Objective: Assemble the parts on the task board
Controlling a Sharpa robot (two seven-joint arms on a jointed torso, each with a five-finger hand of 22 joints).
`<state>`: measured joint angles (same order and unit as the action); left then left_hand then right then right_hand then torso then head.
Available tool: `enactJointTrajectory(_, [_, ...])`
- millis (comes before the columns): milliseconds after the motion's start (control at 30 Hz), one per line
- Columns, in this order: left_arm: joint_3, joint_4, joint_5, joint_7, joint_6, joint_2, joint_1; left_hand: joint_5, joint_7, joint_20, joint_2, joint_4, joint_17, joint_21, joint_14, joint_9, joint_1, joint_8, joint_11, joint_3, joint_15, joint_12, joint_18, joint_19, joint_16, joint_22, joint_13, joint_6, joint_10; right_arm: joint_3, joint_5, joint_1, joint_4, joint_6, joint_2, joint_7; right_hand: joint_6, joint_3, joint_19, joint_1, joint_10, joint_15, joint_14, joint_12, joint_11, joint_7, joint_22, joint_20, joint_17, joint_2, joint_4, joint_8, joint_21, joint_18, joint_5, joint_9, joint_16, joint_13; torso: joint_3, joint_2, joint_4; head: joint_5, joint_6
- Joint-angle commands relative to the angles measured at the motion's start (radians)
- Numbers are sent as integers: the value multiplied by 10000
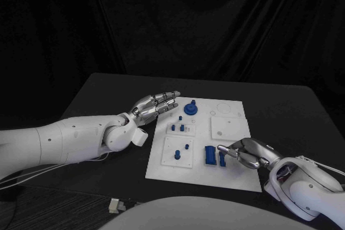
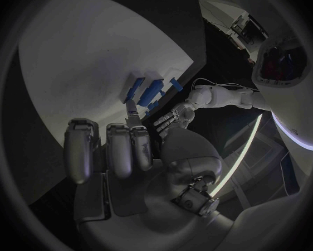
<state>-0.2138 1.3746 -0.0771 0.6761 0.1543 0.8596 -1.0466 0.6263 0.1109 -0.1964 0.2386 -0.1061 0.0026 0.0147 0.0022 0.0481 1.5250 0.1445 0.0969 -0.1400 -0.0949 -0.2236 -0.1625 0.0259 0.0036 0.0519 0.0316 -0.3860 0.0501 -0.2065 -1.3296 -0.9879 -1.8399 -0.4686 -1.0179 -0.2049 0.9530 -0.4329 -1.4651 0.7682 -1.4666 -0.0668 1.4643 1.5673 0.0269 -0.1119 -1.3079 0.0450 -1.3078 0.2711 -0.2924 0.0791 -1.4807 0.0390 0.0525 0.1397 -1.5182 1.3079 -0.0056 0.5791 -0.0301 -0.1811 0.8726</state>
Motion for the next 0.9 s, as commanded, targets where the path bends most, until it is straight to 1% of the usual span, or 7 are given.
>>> enactJointTrajectory(33, [11,89,50,415,42,36,-6,54,43,-85,5,-23,-13,26,-1,-9,122,-16,73,59,-37,-6,-138,-10,-16,-10,7,51,-18,4,531,-111,-182,-1362,-188,1253,175,-283,-638,-6,-1042,58,802,35,30,33,-2317,47,-1127,-64,40,87,-64,-152,-24,-16,-51,2629,1,-7,-3,4,0])
enactJointTrajectory(300, [11,145,50,555,-38,72,-6,39,41,-96,-8,-36,-9,32,6,0,100,8,78,55,-48,-35,-138,-1,-9,1,11,-4,-4,5,3618,-1083,-424,-2939,-599,4271,921,-233,-389,459,-1042,-37,594,35,-138,224,-2142,-17,-175,-86,49,462,392,-23,17,24,302,2629,2,-7,-15,24,0])
enactJointTrajectory(467, [11,144,50,715,-205,33,-6,-172,26,-50,-15,-340,-18,15,-8,2,-140,31,45,-37,3,-100,-140,-28,-23,-48,15,-49,24,4,5789,-1487,-301,-3526,-642,6179,1045,-229,3142,849,1151,79,-1756,-5633,-188,258,1155,124,8059,-320,-22,435,7627,1333,179,-105,6079,-2467,6,-12,-1,61,0])
enactJointTrajectory(567, [11,141,50,828,-322,15,-6,-217,-71,209,-74,-610,-26,-40,-22,13,-228,93,-194,-116,315,-216,-170,-114,-36,-186,25,-204,88,3,6620,-1576,-130,-3464,-579,6770,831,-229,4436,1032,3595,720,-3178,-9531,342,-89,2631,582,9027,-454,15,291,9951,1335,229,-246,8285,-5453,1,-7,-7,25,0])
enactJointTrajectory(633, [11,139,50,877,-375,8,-6,-219,-104,268,-84,-671,-26,-49,-22,11,-223,97,-234,-124,352,-231,-166,-128,-36,-211,25,-224,99,2,7197,-1606,40,-3303,-504,7043,383,-136,5972,1259,6006,1861,-5312,-11639,1274,-479,4396,1441,10305,-561,31,102,12265,1066,207,-460,10564,-7211,1,-9,11,22,0])
enactJointTrajectory(867, [11,131,50,894,-386,9,-6,-140,-103,286,-114,-654,-26,-45,-22,11,-140,97,-207,-101,331,-214,-146,-124,-36,-198,21,-243,95,1,7787,-1618,283,-3092,-399,7423,270,87,5864,1462,6103,2161,-5940,-12141,1474,-735,6406,2111,11714,-621,25,238,13833,1413,231,-640,11615,-9537,-1,5,24,49,0])
enactJointTrajectory(900, [2,114,0,3,-274,24,0,-1988,-395,729,-770,-109,-26,-147,-22,-481,-4689,-388,-969,322,949,536,488,-259,-36,-519,-316,1041,-501,-2,6856,-1600,250,-2984,-410,6656,-2666,1320,8490,-1354,8683,1711,-8519,-13181,899,-125,8371,1308,12093,-1244,896,-791,14099,759,-525,-1397,12665,-10559,3,-6,13,21,-1])
